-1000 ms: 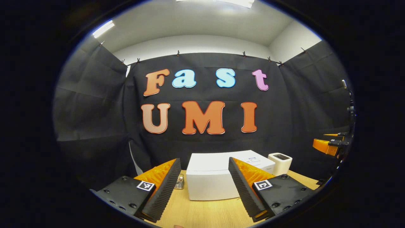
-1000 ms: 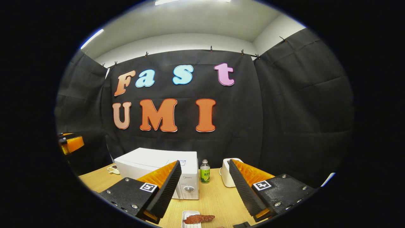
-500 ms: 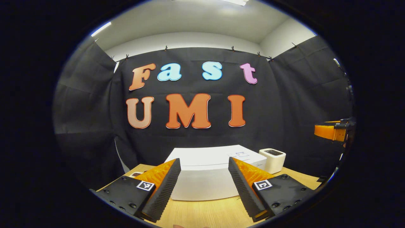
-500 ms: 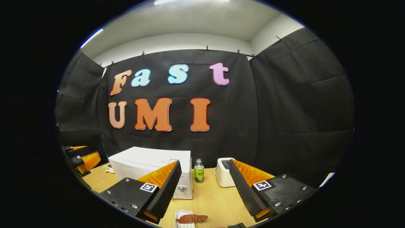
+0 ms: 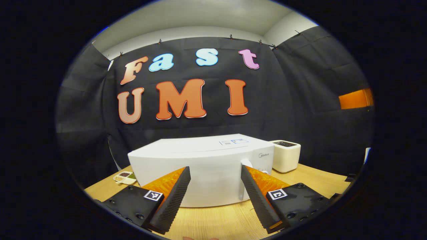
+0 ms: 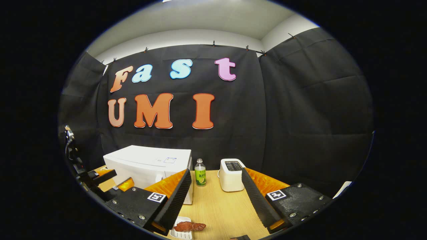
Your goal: Open the microwave oven with the left hand, put the food in, and close the microwave oven.
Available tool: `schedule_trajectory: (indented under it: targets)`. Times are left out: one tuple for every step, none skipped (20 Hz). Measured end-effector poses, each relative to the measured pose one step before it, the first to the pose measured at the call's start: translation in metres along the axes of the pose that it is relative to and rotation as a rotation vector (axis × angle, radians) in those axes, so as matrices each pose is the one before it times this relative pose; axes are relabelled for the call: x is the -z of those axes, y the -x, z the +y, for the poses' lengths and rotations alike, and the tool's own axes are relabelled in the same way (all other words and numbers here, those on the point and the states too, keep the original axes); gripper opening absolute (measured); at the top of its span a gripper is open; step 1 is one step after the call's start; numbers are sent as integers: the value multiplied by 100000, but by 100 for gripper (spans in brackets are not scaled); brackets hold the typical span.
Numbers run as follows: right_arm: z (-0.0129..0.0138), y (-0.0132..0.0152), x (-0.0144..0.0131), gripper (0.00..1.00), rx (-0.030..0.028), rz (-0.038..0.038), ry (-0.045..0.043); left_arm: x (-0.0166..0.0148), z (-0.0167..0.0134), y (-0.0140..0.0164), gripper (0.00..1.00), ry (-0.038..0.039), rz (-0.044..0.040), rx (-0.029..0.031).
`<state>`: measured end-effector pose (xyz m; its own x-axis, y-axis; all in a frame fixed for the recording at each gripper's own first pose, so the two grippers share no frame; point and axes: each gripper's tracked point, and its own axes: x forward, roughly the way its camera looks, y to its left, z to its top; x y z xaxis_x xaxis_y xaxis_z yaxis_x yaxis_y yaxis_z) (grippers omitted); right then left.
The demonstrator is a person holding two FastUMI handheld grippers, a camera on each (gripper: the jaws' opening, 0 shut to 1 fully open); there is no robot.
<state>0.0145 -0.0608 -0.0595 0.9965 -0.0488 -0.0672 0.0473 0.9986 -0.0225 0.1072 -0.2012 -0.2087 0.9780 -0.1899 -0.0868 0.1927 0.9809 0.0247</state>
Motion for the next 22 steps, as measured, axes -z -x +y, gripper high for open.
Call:
schedule_trajectory:
  targets:
    - [-278, -186, 202, 94, 202, 51, -178, 857, -398, -677, 99, 540, 1089, -59]
    - [-250, -132, 294, 94, 321, 15, 25, 632, -106, -503, 100, 653, 26, -770]
    - [-380, -175, 250, 94, 596, -138, 295, 267, -179, -523, 94, 1972, -1225, -1028]
    - [-407, -190, 174, 94, 597, -246, 438, 208, -344, -659, 100, 2520, -1140, -141]
    - [-419, -138, 164, 94, 453, -344, 557, 460, -430, -539, 100, 2608, -328, -10]
    - [-319, -56, 42, 94, 450, -359, 498, 539, -514, -476, 100, 1794, 104, 131]
    - [-267, -83, 33, 94, 398, -545, 139, 426, -532, -405, 94, 564, 532, 157]
    - [-234, -70, -76, 94, 310, -830, -61, 392, -390, -541, 95, -452, 873, 249]
    - [-155, -118, -131, 94, 99, -870, -215, 328, -321, -585, 100, -1094, 1044, 63]
    - [-114, 15, -104, 94, -26, -984, -361, 502, -180, -583, 100, -507, 1284, -473]
    - [-132, -68, -131, 94, 121, -769, -232, 532, -225, -539, 100, 109, 1402, 14]
    - [-78, -12, 108, 94, 107, -423, 43, 683, -126, -363, 100, 296, 1587, -202]
    - [0, 0, 49, 94, -183, -451, 170, 404, -20, -455, 100, 92, 1184, -313]
    - [48, -77, 69, 94, -296, -125, 378, 328, -96, -450, 95, 804, 695, 722]
    - [-41, -87, 154, 94, -80, 57, 587, -87, -339, -204, 100, 854, 109, 773]
    - [-43, -120, 125, 94, 121, 12, 684, 290, -529, -147, 94, 225, 3, 1018]
    - [-87, -132, 141, 94, 182, 224, 380, 56, -207, -206, 89, -707, 558, -95]
    - [-74, -101, 171, 94, 149, 301, -29, 214, -107, -93, 80, -938, 619, -435]
    - [-150, -96, 83, 94, 178, 188, -301, -75, -648, -269, 80, 206, -740, 1829]
    - [-106, -76, 138, 94, 86, 363, -170, -184, -755, -14, 63, 155, -536, 1035]
    - [-177, -150, 395, 94, 522, 731, 9, 86, -361, 3, 54, -1451, 893, -276]
    - [-254, -73, 186, 94, 768, 702, 126, 322, 139, 2, 33, -2148, 1098, -1015]
